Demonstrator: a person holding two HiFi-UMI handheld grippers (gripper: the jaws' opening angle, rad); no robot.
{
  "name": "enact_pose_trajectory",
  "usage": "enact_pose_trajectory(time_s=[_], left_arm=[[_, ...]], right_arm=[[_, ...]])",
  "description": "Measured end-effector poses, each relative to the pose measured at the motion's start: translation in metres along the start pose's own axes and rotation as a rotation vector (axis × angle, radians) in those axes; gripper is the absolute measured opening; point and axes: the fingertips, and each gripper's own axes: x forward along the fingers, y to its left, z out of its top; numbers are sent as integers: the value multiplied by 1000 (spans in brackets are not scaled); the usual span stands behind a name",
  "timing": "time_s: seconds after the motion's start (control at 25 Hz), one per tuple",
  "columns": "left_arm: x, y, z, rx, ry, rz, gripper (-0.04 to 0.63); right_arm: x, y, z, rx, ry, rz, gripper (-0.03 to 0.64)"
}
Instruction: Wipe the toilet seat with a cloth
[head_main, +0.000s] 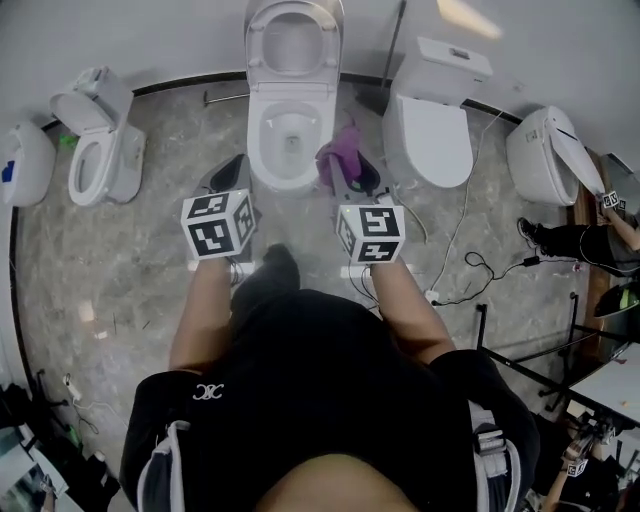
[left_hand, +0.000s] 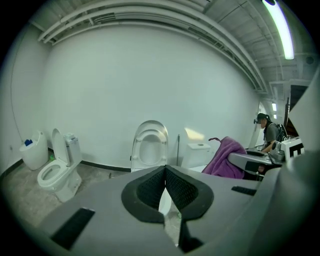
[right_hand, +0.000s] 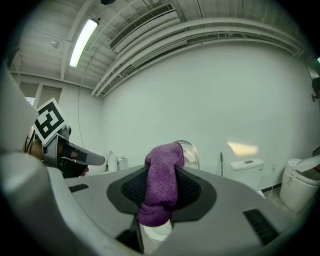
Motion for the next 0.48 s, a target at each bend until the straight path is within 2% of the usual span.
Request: enact_pose_trajectory(time_s=[0.2,0.48], left_arm=[[48,50,6,-34,55,-14,9],[116,113,36,-58,77,-70,9]], right_arm=[[74,6,-3,11,42,-11,120],[167,17,0,-1,108,-44,120]])
